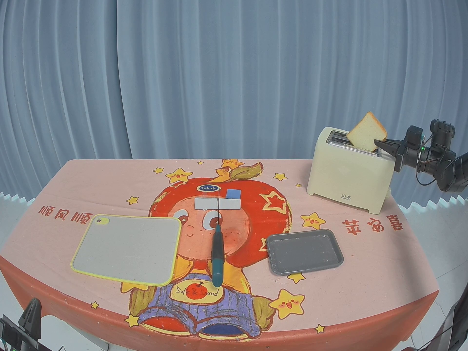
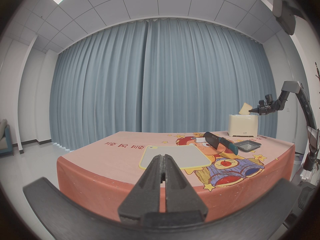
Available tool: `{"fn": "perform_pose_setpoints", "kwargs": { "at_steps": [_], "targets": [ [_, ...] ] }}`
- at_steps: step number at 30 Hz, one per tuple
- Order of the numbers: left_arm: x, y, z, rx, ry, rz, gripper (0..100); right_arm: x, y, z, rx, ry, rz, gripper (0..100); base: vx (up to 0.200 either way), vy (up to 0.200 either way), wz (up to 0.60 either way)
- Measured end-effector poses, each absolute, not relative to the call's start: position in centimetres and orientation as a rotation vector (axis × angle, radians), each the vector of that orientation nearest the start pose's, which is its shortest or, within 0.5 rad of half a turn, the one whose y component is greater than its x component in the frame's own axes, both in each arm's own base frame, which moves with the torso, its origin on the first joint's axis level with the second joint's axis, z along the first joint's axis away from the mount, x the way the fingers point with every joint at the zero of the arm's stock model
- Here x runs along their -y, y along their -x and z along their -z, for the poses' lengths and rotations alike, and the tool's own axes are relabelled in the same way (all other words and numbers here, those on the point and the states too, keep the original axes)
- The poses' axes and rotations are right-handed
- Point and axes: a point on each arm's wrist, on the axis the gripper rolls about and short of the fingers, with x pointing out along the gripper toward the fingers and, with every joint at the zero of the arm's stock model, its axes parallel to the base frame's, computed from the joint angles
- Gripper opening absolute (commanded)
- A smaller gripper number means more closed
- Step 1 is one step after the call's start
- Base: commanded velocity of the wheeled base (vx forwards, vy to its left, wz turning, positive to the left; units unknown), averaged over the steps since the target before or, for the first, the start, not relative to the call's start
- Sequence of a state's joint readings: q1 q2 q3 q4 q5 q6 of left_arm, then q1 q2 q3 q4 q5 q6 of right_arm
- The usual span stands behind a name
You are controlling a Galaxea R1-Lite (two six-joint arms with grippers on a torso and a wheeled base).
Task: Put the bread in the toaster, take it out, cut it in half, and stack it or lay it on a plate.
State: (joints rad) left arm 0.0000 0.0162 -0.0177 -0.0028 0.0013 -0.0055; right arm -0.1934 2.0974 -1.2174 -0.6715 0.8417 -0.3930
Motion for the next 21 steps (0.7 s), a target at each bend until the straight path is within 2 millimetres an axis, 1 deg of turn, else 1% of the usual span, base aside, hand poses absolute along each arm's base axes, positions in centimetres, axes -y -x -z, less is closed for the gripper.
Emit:
{"fn": "perform_pose_setpoints", "kwargs": {
  "at_steps": [16, 17, 21],
  "targets": [
    [0.0, 2.29, -8.1, 0.004, 0.006, -0.001, 0, 6.21, -40.9, -15.26, -0.055, 0.274, -0.674, 0, 0.0, 0.0, 0.0],
    [0.0, 2.29, -8.1, 0.004, 0.006, -0.001, 0, 6.18, -40.9, -15.26, -0.055, 0.275, -0.675, 100, 0.0, 0.0, 0.0],
    [0.0, 2.29, -8.1, 0.004, 0.006, -0.001, 0, 6.14, -40.92, -15.22, -0.052, 0.277, -0.675, 100, 0.0, 0.0, 0.0]
  ]
}}
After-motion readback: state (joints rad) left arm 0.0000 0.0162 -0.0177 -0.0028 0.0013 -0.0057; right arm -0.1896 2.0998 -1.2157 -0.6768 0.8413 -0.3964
